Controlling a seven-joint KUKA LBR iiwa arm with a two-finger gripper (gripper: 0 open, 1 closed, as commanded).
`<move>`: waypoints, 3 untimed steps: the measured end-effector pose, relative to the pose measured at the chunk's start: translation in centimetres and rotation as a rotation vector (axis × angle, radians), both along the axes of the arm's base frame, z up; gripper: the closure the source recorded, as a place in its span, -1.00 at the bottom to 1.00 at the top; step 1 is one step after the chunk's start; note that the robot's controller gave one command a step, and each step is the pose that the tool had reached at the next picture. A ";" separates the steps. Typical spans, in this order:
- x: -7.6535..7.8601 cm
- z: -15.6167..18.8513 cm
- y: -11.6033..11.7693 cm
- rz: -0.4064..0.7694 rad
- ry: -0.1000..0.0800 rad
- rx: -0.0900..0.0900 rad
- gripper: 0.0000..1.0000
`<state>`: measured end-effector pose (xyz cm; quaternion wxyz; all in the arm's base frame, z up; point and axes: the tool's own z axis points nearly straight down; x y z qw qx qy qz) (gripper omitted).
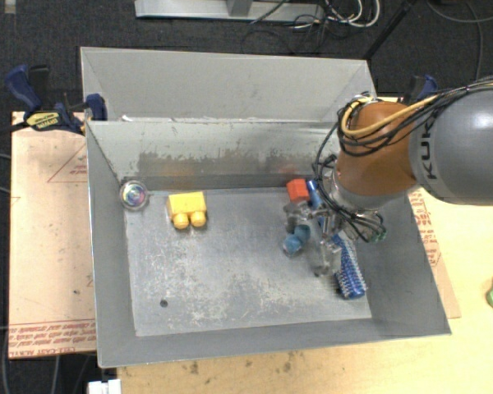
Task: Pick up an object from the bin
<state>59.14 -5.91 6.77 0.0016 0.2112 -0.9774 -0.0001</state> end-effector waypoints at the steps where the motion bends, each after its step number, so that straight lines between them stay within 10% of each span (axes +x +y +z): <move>1: 3.2 2.4 -5.5 0.188 0.010 0.022 -1.00; 3: 5.1 0.6 -7.4 1.019 -0.012 0.015 -1.00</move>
Offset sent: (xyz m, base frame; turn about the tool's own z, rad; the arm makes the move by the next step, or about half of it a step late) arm 0.0414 -0.0839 0.0323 -0.2002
